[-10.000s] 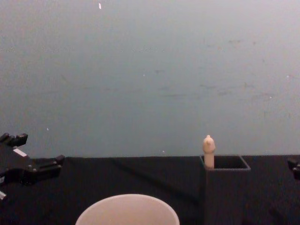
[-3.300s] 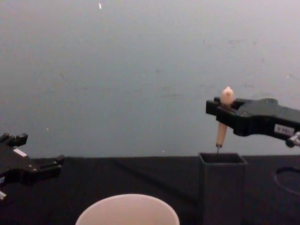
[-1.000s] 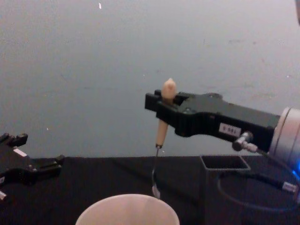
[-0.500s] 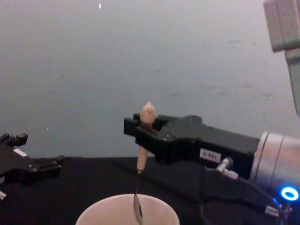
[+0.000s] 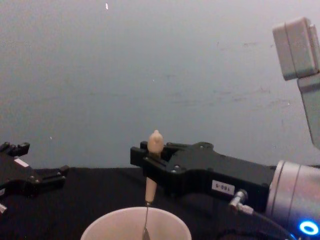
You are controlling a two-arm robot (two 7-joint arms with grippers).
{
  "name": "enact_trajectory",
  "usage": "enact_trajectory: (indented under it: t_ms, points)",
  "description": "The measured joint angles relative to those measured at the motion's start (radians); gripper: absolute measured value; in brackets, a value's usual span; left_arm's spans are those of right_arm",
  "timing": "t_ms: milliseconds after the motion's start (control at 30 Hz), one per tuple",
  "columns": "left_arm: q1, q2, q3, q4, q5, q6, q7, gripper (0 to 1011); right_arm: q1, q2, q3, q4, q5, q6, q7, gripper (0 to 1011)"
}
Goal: Pick up the stirring spoon with one hand, stir inside the cup, then place it back in its original position.
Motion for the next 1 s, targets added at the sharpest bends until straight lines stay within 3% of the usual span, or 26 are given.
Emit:
enact_trajectory:
  t_ms: [1000]
  points:
    - [0.000,0.000,0.000,0.000,0.000,0.000,0.000,1001,-0.034,0.021,-0.013,-0.028,-0.019,0.003,0.010,164]
